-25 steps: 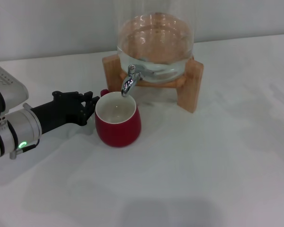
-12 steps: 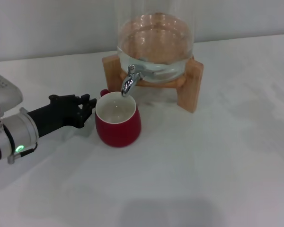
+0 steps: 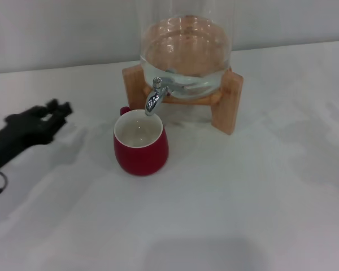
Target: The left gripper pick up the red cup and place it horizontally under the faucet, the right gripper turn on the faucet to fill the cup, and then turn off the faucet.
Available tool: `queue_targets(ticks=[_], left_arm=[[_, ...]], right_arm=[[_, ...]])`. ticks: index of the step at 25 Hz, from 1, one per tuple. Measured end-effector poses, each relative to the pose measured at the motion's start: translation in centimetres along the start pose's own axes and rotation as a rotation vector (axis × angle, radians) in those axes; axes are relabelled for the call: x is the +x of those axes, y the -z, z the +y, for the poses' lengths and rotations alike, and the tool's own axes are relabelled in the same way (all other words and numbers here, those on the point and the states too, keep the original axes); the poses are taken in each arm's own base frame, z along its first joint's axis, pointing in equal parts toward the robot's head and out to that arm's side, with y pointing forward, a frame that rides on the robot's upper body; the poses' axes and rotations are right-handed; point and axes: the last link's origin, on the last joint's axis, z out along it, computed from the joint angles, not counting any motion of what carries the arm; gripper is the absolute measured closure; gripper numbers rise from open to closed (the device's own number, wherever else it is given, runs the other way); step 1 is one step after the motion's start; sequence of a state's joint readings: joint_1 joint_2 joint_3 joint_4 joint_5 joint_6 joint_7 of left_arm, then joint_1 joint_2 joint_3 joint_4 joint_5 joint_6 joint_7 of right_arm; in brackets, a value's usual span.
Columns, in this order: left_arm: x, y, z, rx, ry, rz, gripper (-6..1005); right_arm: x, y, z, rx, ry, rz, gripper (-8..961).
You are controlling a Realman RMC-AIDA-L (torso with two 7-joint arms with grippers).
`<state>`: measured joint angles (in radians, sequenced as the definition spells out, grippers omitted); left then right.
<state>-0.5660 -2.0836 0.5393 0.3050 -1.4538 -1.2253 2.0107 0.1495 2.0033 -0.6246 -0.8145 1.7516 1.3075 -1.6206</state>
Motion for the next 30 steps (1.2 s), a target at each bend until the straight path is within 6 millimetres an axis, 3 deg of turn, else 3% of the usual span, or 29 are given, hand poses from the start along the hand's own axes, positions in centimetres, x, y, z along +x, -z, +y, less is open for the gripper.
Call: queue_targets(ticks=[5, 8, 15, 21, 25, 30], left_arm=[[0.5, 2.9, -0.4, -0.008, 0.051, 0.063, 754], [0.8, 4.5, -0.1, -0.041, 0.068, 0.097, 578], [2.0, 9.3, 0.8, -0.107, 0.099, 0.220, 545], [3.2, 14.1, 3.4, -0.235, -0.023, 0.374, 524], [3.3, 15.9, 4.9, -0.294, -0.109, 0.467, 485], [3.1, 17.1, 5.0, -0.253, -0.105, 0.518, 435]], right_arm=[[-0.2, 0.0, 0.0, -0.004, 0.001, -0.008, 188], [-0.2, -0.1, 0.1, -0.008, 0.001, -0.007, 188], [-0.4, -0.1, 0.6, -0.047, -0.001, -0.009, 188], [-0.7, 0.2, 1.8, -0.145, 0.005, -0.008, 188], [-0.9, 0.3, 2.4, -0.189, 0.002, -0.006, 188], [-0.9, 0.3, 2.5, -0.201, 0.004, -0.001, 188]])
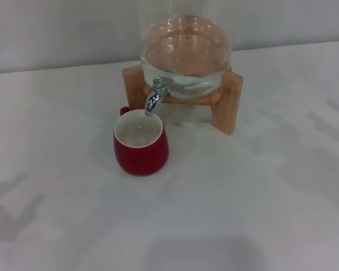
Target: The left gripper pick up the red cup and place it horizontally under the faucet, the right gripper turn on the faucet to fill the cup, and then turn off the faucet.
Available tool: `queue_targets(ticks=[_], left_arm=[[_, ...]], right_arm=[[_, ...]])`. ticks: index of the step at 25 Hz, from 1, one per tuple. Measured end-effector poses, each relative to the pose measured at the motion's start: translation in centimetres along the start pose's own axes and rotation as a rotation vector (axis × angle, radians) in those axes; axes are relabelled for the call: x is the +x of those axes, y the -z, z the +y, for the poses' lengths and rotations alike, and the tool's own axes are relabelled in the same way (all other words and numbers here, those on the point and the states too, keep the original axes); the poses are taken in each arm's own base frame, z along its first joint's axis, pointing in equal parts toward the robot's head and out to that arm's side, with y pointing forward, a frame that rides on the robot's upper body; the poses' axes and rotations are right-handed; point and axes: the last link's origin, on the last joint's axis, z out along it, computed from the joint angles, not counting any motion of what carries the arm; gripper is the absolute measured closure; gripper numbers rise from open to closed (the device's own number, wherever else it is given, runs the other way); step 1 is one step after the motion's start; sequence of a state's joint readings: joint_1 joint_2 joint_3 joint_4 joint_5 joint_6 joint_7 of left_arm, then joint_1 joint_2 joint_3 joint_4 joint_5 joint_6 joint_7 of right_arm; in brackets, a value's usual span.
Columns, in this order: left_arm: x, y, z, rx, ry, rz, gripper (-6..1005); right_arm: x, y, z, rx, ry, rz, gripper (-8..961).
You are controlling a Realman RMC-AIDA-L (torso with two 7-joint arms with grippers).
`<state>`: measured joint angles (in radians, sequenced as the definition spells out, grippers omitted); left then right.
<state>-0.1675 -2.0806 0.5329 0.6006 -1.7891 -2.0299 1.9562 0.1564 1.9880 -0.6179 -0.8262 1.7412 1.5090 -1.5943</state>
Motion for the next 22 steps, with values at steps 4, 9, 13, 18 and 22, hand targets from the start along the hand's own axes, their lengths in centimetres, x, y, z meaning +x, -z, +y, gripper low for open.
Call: queue_targets(ticks=[4, 9, 13, 18, 22], left_arm=[[0.4, 1.2, -0.3, 0.092, -0.011, 0.069, 343], [0.5, 1.9, -0.8, 0.175, -0.010, 0.105, 244], [0.1, 1.8, -1.6, 0.217, 0.000, 0.085, 214], [-0.5, 1.8, -2.6, 0.280, 0.023, 0.043, 215], [-1.1, 1.8, -3.3, 0.320, 0.068, 0.009, 215]], right_arm=[[0.3, 0.0, 0.1, -0.009, 0.000, 0.020, 188], [0.2, -0.3, 0.4, -0.023, 0.014, 0.062, 188], [0.5, -1.7, 1.7, -0.070, 0.029, 0.192, 188], [1.3, -5.0, 4.3, -0.122, 0.072, 0.358, 188], [0.0, -7.6, 7.6, -0.109, 0.200, 0.457, 188]])
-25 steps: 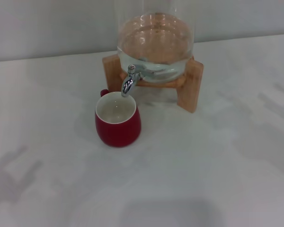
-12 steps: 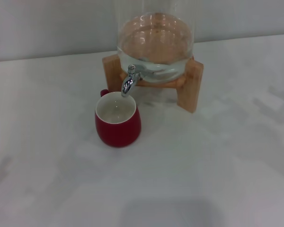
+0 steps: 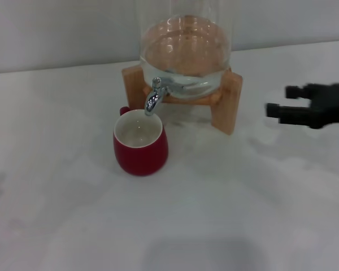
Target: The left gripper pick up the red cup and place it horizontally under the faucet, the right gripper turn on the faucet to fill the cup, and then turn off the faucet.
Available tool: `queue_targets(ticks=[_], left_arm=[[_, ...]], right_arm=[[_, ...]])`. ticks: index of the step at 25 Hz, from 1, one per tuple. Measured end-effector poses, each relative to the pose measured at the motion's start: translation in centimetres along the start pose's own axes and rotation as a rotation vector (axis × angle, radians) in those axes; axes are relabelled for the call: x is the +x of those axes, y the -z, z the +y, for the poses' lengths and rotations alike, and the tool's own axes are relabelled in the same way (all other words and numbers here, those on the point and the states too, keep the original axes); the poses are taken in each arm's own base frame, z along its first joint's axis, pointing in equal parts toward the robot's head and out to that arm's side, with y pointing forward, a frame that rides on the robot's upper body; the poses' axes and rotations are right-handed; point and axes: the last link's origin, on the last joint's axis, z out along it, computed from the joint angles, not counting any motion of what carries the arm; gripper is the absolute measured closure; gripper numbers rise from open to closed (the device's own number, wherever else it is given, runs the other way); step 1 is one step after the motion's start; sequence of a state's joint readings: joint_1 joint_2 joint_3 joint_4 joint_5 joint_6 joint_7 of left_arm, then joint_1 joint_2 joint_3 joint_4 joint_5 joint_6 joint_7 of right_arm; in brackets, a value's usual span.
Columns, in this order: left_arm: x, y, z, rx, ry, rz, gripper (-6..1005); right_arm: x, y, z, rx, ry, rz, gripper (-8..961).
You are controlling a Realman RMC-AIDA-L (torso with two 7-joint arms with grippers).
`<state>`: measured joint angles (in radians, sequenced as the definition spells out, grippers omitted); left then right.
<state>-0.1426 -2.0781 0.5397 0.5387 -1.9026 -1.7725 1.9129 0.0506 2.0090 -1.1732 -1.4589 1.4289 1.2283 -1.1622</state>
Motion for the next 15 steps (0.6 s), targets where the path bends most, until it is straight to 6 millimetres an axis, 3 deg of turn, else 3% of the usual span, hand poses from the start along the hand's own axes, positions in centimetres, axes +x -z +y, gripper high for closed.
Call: queue_targets(ticks=[2, 3, 4, 9, 15], left_arm=[[-0.2, -0.1, -0.2, 0.014, 0.007, -0.015, 215], [-0.3, -0.1, -0.4, 0.022, 0.010, -0.023, 215], [-0.4, -0.2, -0.5, 0.028, 0.014, -0.030, 216], [-0.7, -0.5, -1.4, 0.080, 0.034, -0.067, 216], [-0.8, -0.9, -2.2, 0.115, 0.031, -0.097, 217]], right_arm=[[-1.9, -0.3, 1.4, 0.003, 0.043, 0.004, 188], [-1.9, -0.3, 1.4, 0.003, 0.043, 0.004, 188], [-3.8, -0.2, 3.0, -0.003, 0.075, -0.015, 188], [-6.3, -0.4, 6.6, 0.065, 0.168, -0.010, 187], [-6.1, -3.1, 10.2, 0.007, 0.202, 0.017, 187]])
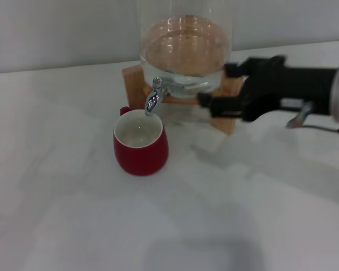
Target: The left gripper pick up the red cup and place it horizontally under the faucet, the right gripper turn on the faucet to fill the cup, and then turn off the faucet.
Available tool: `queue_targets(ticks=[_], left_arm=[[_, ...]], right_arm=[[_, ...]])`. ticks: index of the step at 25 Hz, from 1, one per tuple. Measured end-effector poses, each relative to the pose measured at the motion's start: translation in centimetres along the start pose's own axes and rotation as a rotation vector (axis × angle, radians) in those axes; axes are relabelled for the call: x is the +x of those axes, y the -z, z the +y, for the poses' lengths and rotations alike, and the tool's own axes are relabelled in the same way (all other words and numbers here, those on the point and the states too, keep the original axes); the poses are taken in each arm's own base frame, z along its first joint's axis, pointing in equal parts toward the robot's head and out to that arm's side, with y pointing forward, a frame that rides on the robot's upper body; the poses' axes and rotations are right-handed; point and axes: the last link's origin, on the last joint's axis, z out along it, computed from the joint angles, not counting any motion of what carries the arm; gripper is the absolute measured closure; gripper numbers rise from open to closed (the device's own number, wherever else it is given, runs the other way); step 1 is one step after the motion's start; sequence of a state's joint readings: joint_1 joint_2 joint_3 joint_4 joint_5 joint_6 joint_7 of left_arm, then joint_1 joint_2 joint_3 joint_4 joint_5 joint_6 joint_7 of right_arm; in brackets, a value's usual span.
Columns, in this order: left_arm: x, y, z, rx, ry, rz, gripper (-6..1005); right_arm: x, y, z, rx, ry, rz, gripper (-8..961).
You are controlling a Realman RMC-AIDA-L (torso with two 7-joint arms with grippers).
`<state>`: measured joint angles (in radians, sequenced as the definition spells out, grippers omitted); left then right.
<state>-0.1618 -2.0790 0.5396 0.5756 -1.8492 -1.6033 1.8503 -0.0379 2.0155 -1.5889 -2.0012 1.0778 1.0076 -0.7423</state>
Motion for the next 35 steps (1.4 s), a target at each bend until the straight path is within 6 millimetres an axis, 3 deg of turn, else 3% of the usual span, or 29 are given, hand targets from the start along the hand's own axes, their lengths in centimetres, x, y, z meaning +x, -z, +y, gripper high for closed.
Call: queue_targets(ticks=[12, 35], left_arm=[[0.7, -0.4, 0.0, -0.017, -0.005, -0.007, 218], [1.0, -0.1, 0.5, -0.049, -0.001, 0.003, 219]], right_arm=[[2.0, -4.4, 0.7, -0.088, -0.074, -0.009, 187], [2.8, -6.7, -0.5, -0.034, -0.109, -0.038, 187]])
